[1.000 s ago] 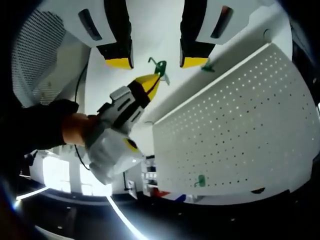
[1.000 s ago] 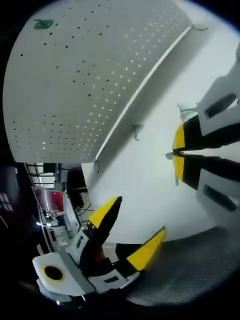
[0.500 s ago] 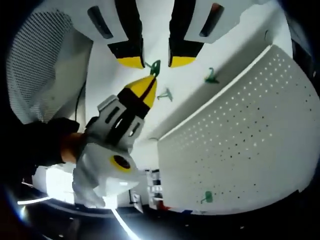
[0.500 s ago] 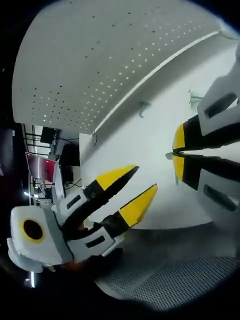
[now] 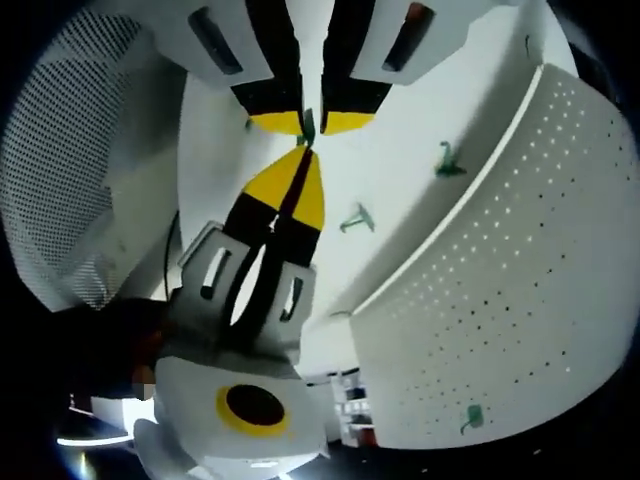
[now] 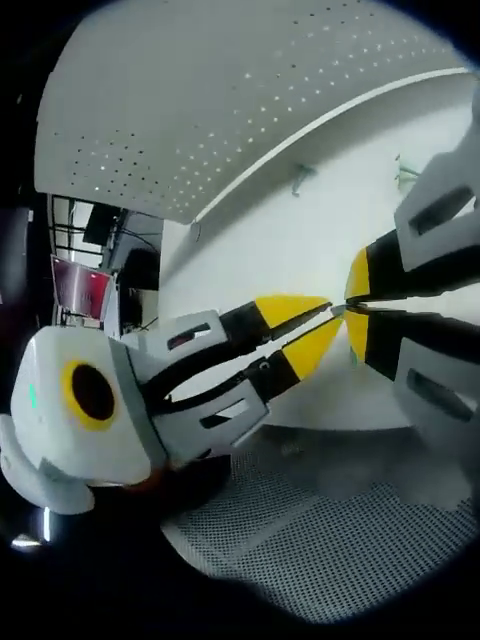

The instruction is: Insert the hook assembly into the mounting plate slot until the hook locks in place.

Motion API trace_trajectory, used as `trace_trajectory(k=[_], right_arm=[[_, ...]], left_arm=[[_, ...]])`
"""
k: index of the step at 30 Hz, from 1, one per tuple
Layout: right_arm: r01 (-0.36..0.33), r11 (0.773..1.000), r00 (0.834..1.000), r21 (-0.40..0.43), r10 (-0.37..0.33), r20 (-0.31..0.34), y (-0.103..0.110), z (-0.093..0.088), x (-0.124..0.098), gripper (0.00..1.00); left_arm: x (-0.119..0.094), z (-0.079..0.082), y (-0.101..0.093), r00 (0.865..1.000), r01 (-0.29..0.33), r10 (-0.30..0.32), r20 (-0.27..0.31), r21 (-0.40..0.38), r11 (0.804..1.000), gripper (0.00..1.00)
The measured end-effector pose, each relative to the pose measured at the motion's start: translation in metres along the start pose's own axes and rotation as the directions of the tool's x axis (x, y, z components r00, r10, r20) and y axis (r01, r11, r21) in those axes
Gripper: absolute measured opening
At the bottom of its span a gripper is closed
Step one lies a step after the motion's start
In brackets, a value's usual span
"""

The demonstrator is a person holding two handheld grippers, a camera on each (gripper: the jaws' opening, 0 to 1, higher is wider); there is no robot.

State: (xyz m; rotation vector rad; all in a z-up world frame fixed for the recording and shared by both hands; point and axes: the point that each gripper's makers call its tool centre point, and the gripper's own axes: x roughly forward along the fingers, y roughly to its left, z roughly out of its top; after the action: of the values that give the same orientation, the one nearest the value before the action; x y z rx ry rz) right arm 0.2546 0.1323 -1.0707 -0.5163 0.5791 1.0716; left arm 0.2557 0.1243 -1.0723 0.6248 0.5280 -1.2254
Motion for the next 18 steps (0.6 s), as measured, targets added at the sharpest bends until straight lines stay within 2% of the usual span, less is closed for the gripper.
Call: trace_trajectory(k=[10, 18], right_arm=[[-0.022, 0.999, 1.000, -0.028, 0.022, -0.009, 0.005, -0.001, 0.002, 0.00], [0.022, 1.000, 0.999, 0.007, -0.022, 0.030, -0.006, 0.005, -0.004, 0.03]], left_arm=[[0.002, -0.001, -0.005, 1.000, 0.022, -0.022, -0.003, 0.010, 1.000, 0.04], [-0.002, 0.005, 0.004, 0.999, -0.002, 0.005, 0.044, -0.067, 0.998, 0.01]])
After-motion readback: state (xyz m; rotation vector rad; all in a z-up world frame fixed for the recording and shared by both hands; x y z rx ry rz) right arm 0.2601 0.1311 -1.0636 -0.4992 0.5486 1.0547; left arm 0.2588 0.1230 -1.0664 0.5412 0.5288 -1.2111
